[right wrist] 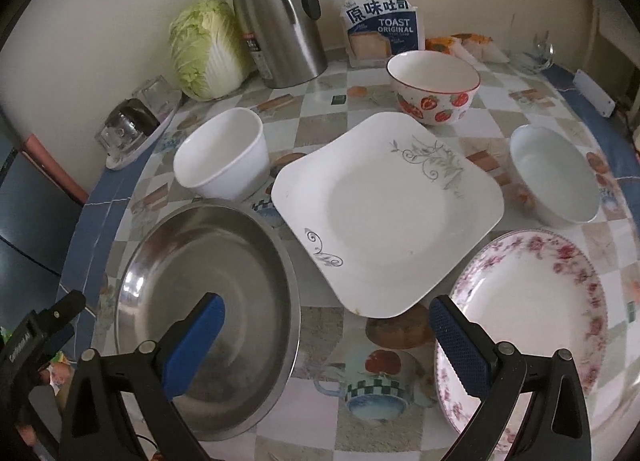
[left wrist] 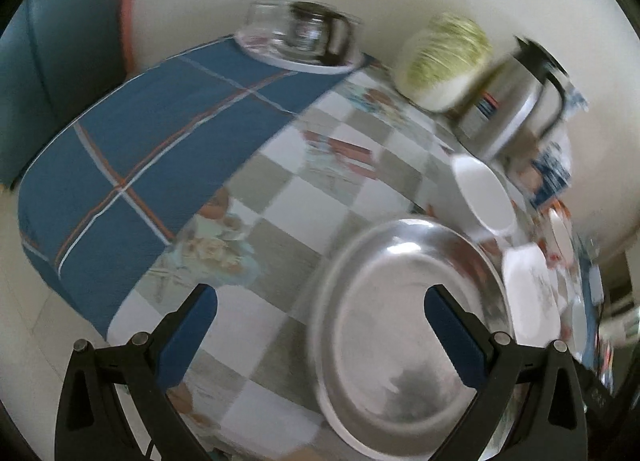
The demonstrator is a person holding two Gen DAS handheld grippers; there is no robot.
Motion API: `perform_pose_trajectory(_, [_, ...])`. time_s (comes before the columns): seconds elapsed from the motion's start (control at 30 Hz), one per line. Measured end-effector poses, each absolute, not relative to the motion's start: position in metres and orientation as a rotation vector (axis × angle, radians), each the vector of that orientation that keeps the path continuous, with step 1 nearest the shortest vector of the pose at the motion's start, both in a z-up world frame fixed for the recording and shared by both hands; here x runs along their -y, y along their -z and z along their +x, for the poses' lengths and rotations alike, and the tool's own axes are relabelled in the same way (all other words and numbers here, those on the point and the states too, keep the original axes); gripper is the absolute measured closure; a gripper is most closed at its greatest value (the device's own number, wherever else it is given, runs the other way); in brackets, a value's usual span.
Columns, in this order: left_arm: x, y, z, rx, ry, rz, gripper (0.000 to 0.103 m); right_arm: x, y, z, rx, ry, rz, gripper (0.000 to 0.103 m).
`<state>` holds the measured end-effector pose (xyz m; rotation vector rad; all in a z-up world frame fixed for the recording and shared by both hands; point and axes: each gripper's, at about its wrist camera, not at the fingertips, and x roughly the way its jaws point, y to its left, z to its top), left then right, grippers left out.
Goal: Organize plates and bowls
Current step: 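Close the left tool on the steel basin rim while the right tool closes on it too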
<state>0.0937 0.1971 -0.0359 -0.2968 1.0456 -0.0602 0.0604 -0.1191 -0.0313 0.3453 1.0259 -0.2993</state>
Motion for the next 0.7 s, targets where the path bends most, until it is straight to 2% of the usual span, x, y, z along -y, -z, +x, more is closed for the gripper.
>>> perform_pose_trajectory(0.5, [-0.208, 0.06, 0.108, -1.028, 0.079, -0.377, 0.0, 0.123, 0.044, 0.067, -1.022, 0.173, 0.466, 0.0])
perform_pose_trajectory(0.7, [-0.195, 0.065, 0.113, -1.056, 0.092, -0.276, 0.0, 0.118, 0.049, 0.07, -1.036, 0.121, 0.485, 0.003])
